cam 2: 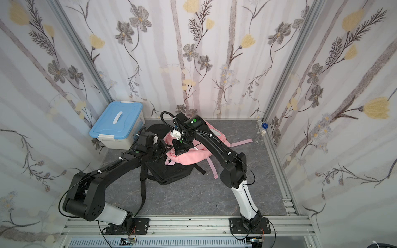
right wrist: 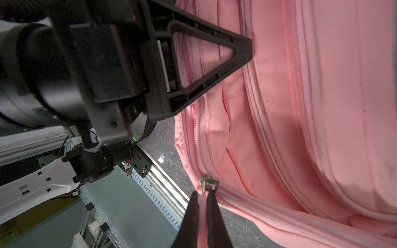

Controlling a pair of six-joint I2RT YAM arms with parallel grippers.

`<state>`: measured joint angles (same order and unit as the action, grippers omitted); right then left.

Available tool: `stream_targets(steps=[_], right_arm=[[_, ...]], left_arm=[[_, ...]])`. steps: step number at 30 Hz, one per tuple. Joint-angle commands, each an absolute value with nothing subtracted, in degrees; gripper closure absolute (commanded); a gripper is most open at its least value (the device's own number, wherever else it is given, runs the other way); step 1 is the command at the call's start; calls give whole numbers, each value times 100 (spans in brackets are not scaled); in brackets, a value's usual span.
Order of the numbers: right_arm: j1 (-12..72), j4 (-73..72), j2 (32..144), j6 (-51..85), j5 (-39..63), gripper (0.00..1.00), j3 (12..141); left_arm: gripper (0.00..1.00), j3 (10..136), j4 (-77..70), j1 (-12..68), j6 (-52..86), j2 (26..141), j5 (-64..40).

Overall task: Zip up the backpack
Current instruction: Zip the zipper on the backpack.

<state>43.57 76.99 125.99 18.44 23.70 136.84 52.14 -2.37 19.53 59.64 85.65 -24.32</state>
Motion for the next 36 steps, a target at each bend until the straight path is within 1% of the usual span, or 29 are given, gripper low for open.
stream_targets(steps=[1,6,10,11,12,13,14,15,18,23,27,30,32,34,35,36], right_arm=[[4486,6856,12782,1885,3128,100,14025],[4526,6787,13194,1955,3196,100,14343],[4453,6801,13210,1846,3252,100,14423],[4408,6858,13146,1762,3290,100,14415],[4353,6929,13064,1660,3368,100,14406],[4304,7040,12987,1556,3391,100,14385],[4260,7152,12872,1404,3415,100,14306],[4218,7228,12724,1266,3451,100,14159],[4102,7243,12225,987,3600,100,13465],[3948,7040,11495,826,3739,100,12395],[3870,6987,11127,759,3765,100,11898],[3834,6968,10932,709,3820,100,11575],[3823,6971,10838,687,3814,100,11433],[3798,6979,10764,677,3823,100,11303],[3787,6990,10737,662,3810,100,11254],[3771,6996,10692,651,3793,100,11207]], left_arm=[[100,5177,-940,2030,6011,8504,-2785],[100,5123,-1053,2087,6048,8464,-2812],[100,5189,-918,2105,6006,8406,-2876],[86,5234,-779,2094,5926,8359,-2843],[61,5286,-634,2065,5838,8310,-2826],[46,5343,-488,2030,5769,8274,-2813],[34,5420,-339,1969,5696,8254,-2812],[26,5497,-211,1901,5632,8249,-2835],[13,5718,1,1694,5538,8345,-3006],[11,5815,-119,1329,5600,8639,-3415],[11,5713,-739,1059,5919,9031,-3868],[12,5798,-1398,1019,6266,9462,-4225],[14,5873,-1923,1019,6602,9762,-4425],[18,5936,-2397,1019,6913,9998,-4575],[21,5945,-2512,1020,7006,10063,-4619],[27,5950,-2668,1019,7084,10105,-4682]])
